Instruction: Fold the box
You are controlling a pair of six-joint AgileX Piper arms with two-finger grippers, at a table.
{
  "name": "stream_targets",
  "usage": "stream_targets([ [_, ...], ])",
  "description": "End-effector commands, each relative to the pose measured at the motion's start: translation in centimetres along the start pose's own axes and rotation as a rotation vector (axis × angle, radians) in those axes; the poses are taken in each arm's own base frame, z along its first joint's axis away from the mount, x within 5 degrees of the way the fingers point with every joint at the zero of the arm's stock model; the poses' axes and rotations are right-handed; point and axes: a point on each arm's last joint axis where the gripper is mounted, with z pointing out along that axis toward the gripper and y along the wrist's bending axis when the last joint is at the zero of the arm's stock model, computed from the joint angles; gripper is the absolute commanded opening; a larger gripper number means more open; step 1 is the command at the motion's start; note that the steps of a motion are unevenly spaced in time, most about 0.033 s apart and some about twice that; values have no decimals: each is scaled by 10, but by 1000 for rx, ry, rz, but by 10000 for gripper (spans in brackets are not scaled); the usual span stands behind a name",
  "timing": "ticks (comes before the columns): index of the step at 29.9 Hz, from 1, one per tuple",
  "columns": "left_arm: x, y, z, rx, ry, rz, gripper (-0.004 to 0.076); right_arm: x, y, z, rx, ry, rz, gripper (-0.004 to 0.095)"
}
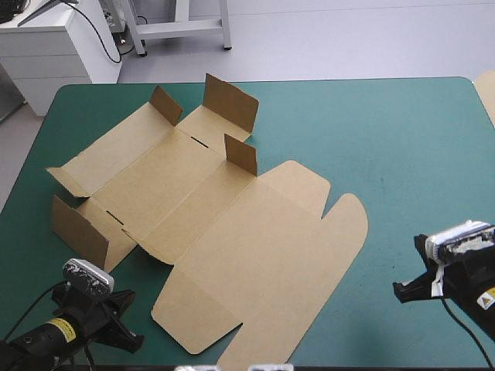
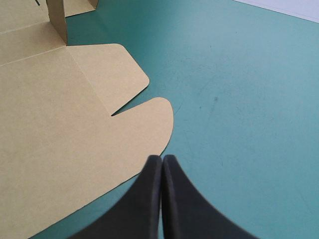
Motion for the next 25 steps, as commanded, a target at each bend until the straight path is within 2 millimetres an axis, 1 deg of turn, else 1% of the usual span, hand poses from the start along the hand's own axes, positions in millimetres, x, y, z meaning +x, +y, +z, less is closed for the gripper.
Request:
stream_targets([
  [1, -13, 0, -6, 5, -81, -14, -8, -31, -9, 12, 2, -51, 10, -21],
  [6, -13, 0, -6, 5, -81, -14, -8, -53, -19, 36, -28, 2, 14, -21],
  [11, -13, 0, -6, 5, -81, -14, -8, -80, -25, 60, -89, 9, 4, -21],
  [17, -13, 0, -6, 5, -81, -14, -8, -113, -31, 90, -193, 16, 41, -21],
  [25, -13, 0, -6, 5, -81, -14, -8, -144, -35, 133, -365, 41, 39, -19],
])
